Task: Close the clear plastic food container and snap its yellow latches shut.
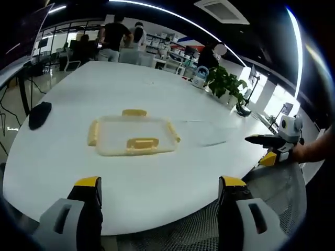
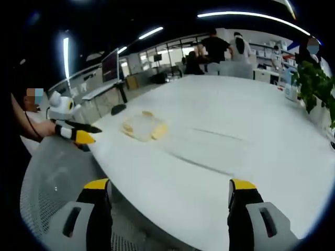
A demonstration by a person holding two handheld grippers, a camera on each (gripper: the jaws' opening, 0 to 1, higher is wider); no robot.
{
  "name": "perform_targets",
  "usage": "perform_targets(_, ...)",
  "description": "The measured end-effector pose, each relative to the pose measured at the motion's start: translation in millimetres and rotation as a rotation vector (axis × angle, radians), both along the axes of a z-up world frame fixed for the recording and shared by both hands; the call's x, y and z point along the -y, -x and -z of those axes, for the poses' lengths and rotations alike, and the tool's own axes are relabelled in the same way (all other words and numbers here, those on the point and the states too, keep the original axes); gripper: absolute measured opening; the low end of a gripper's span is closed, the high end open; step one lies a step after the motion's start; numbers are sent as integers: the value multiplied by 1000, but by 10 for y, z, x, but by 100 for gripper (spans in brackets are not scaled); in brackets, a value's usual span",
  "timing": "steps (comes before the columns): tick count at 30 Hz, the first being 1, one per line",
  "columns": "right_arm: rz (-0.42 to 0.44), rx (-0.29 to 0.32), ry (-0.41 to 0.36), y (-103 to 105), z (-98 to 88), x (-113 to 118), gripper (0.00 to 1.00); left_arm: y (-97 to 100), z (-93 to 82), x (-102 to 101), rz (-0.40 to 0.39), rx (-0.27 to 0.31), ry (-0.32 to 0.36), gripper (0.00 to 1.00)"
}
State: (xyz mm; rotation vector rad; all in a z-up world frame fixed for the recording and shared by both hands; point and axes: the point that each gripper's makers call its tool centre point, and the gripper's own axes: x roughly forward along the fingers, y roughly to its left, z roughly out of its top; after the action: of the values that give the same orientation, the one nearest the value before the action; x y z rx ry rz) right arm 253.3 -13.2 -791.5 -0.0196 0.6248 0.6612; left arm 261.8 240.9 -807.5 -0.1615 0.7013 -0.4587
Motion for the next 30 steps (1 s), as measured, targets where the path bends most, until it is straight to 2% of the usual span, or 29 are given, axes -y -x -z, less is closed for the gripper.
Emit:
perform_targets(13,-6,-4,-4,4,0,-15,91,6,0,13,10,-3,5,92)
perform_targets(18,3,11,-29,-23,-60,-4,91,2,-23,25,17,-4,7,92)
perform_targets(24,10,32,-46,-53,-123,1,91,-10,-70,73,60,7,-26,93)
perform_targets(30,48,55,-73,-141,-282,74,91,-66,-176,16,50,21,-26,93)
